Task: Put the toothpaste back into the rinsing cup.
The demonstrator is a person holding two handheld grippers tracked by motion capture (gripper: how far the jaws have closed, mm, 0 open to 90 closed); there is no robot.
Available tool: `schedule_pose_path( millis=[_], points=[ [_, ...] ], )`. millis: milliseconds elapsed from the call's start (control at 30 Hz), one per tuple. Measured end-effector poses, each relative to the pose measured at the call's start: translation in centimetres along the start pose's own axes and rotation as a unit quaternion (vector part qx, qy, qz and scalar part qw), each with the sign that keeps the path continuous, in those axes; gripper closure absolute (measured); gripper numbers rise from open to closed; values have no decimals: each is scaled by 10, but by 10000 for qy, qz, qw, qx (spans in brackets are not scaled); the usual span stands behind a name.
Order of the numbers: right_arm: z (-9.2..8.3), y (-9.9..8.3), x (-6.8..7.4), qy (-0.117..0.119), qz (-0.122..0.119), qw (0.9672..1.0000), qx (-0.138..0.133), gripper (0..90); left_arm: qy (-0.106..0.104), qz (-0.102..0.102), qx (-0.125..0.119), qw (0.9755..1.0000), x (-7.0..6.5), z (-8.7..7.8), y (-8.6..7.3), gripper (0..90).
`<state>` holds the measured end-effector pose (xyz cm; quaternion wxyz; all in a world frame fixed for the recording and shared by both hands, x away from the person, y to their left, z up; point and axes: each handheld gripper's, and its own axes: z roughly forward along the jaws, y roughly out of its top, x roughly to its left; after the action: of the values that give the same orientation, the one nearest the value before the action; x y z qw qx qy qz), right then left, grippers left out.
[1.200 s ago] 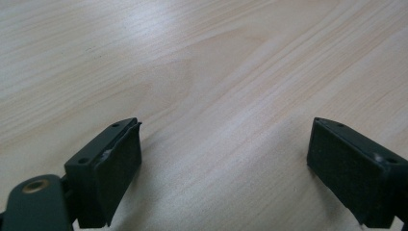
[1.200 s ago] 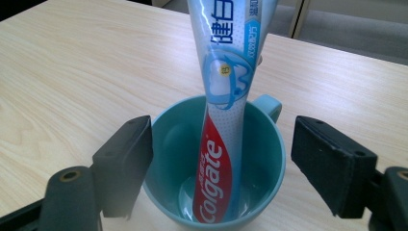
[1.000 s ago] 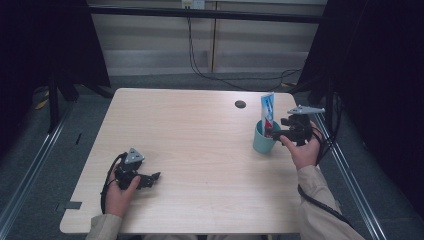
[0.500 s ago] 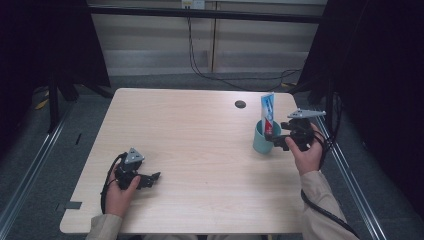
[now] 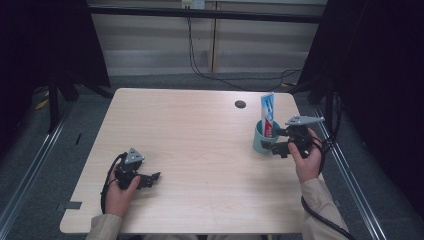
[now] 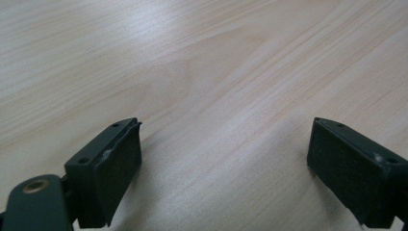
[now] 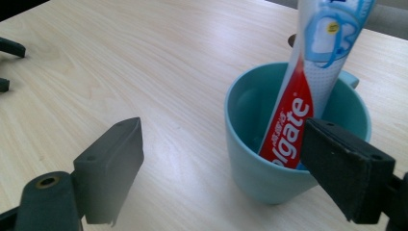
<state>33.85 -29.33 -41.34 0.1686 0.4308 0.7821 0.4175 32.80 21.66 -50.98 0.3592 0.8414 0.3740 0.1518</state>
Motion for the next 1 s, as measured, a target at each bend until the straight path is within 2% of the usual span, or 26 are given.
schedule_pose_path(
  millis=[367,633,1000],
  points=[
    [6,-10,13,324,-108,9994,107,151,1,4,2,10000,0,0,0,116],
    [10,-17,23,472,-179,9986,139,151,-2,6,6,10000,0,0,0,116],
    [18,-29,33,759,-270,9964,260,151,-6,15,13,10000,0,0,0,116]
  ],
)
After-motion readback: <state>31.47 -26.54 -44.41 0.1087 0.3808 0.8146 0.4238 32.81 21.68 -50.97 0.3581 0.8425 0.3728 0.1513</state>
